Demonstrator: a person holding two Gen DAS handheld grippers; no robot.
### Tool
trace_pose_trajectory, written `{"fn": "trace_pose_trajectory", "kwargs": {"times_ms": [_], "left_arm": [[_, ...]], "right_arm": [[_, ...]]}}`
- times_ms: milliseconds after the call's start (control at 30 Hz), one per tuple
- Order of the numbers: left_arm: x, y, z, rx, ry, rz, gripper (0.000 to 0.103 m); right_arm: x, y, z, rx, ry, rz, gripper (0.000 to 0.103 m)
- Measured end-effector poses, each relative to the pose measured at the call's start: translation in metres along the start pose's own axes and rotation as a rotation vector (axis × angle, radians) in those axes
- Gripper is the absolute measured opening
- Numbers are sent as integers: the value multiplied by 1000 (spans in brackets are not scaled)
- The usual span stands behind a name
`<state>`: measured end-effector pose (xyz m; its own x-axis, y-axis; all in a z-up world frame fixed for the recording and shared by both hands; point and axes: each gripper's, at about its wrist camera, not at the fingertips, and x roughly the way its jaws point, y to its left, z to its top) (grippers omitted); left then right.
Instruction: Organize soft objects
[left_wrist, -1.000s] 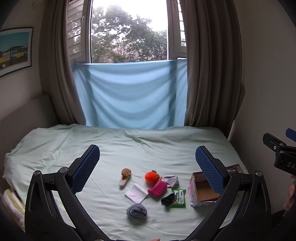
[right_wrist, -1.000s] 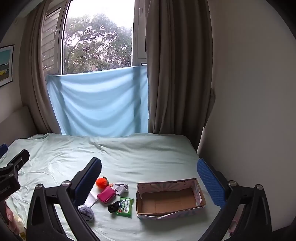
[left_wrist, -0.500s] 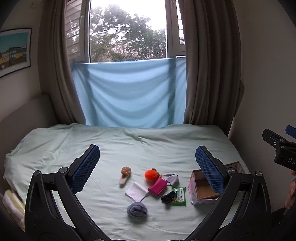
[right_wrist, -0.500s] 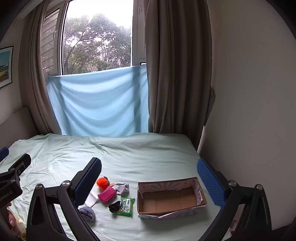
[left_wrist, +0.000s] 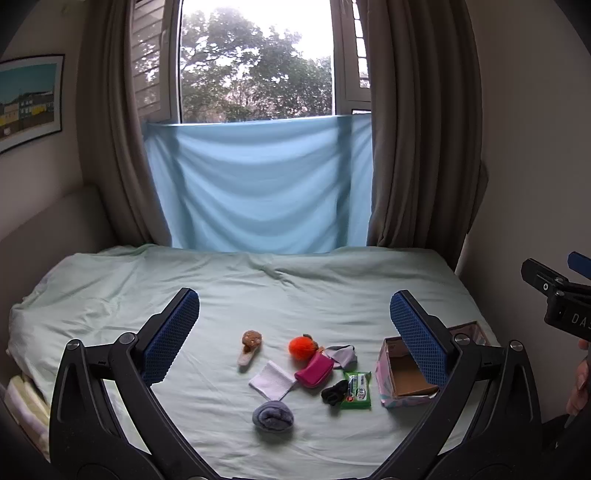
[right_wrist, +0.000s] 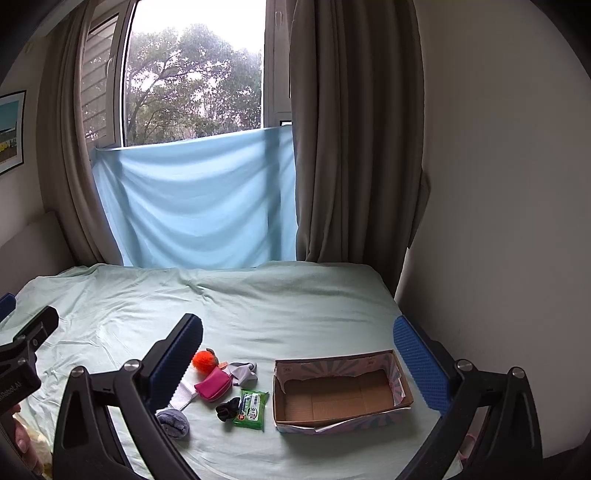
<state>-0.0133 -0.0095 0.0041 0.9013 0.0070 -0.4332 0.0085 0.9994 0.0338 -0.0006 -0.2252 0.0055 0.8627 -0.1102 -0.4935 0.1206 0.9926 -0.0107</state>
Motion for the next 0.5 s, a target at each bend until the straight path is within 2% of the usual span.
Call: {"fn": "trace_pose_trajectory", "kwargs": {"times_ms": [500], "left_arm": [[-1,-1,-1,4,-17,6,103]], "right_arm": [[1,-1,0,3,-12,2,103]]}}
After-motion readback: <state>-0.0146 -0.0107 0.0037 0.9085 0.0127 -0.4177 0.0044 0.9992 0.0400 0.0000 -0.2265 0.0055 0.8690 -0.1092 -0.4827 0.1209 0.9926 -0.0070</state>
